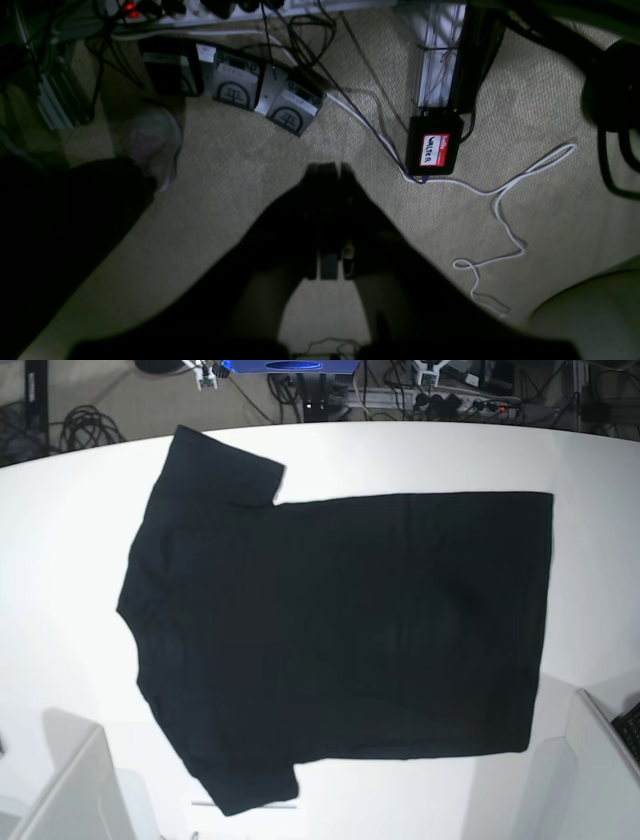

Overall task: Fold the T-shirt properly
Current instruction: 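Move both grippers in toward the shirt's shoulder corners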

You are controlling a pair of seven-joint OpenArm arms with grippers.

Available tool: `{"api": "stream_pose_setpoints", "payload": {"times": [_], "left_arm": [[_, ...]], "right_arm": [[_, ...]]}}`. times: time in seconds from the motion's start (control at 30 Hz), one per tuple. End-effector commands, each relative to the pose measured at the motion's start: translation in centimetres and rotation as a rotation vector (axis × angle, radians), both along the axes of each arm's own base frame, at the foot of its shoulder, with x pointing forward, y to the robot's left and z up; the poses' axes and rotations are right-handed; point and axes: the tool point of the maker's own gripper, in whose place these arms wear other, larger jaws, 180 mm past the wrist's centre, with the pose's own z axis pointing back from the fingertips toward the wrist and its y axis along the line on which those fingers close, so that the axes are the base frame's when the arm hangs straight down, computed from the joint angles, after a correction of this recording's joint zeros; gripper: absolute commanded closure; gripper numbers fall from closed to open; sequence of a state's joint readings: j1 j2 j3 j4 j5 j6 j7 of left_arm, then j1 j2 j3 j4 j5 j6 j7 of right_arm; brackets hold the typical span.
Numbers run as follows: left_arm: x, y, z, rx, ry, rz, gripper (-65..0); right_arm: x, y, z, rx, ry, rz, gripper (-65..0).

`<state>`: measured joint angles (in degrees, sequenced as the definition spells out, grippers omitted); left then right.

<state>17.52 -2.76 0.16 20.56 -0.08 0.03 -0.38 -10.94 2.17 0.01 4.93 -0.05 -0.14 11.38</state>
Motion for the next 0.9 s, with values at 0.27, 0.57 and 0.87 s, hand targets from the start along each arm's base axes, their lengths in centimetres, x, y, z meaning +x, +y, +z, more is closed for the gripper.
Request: {"api": "stream_pose_setpoints", "payload": {"times": [0.27, 0.57, 0.87], "left_arm": [[-0.5, -0.1, 1.2, -0.007, -0.139, -0.025, 0.0], [-3.7, 1.7, 2.9, 0.018, -0.140, -0.033, 0.0], [-6.9, 3.4, 6.8, 0.029, -0.163, -0.085, 0.0]], "right_arm": [[-0.5, -0.1, 0.9, 0.005, -0.098, 0.016, 0.0], [-4.3, -0.2, 2.4, 0.005, -0.091, 0.019, 0.0], [-7.2, -0.9, 4.9, -0.008, -0.042, 0.029, 0.0]]}}
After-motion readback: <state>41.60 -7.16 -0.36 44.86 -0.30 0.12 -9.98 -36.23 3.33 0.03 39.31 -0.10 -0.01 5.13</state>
